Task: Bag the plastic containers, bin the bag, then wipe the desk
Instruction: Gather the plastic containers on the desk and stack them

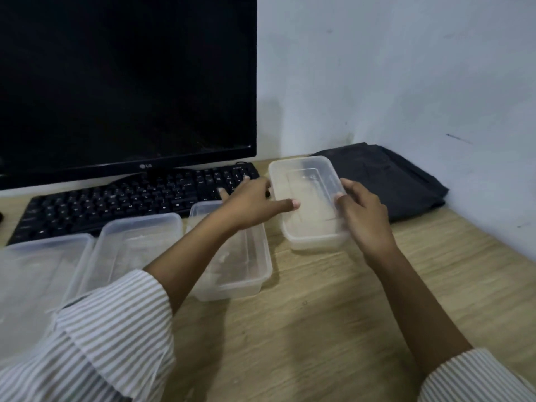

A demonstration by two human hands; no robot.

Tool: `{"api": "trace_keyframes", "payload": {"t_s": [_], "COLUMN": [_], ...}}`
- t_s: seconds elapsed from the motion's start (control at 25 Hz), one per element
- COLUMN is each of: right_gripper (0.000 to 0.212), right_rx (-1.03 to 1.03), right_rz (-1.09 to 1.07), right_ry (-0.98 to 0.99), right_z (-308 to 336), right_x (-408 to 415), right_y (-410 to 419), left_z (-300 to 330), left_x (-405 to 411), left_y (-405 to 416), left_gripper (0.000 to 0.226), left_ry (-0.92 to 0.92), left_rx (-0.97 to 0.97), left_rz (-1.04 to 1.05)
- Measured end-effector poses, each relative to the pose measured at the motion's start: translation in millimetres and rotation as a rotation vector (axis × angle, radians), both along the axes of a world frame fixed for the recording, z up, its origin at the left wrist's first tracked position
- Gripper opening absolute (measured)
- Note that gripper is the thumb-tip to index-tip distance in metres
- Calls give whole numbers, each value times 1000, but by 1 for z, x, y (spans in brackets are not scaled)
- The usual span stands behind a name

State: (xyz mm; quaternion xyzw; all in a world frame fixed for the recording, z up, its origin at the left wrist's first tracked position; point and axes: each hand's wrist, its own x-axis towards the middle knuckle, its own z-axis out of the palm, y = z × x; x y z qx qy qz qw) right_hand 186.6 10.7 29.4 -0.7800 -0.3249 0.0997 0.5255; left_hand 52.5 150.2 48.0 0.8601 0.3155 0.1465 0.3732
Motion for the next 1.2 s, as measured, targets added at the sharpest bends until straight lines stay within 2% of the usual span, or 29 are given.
{"api": "trace_keyframes", "payload": {"t_s": [0.16,0.28,0.4,0.52,0.8,0.96,1.04,1.2], "right_gripper": [30,30,31,34,39,46,40,31], "right_rx": [57,57,21,-39,-108,-129,-117,-131], "right_rz": [80,169,238,257,252,272,283,275], "right_ry": [71,110,107,86,65,368,498,588], "right_z": [19,27,28,25,15,10,8,13], "right_x": [-24,-52,-78,-97,-107,-102,-99,-98], "right_y": [-1,6,16,20,26,21,19,19], "left_z": [14,20,22,16,5,3,2,5], "left_x": [-35,-75,-108,-128,-139,-136,-132,-127], "left_y": [-9,-7,-3,2,1,-2,-4,-5], "left_gripper": [42,32,29,31,48,52,53,49], "left_ry": [-237,-283,-288,-204,-87,-48,-56,-109], "left_rx": [-188,-223,-254,-231,-230,-245,-287,-393], "left_rz": [48,109,155,201,219,175,165,180]}}
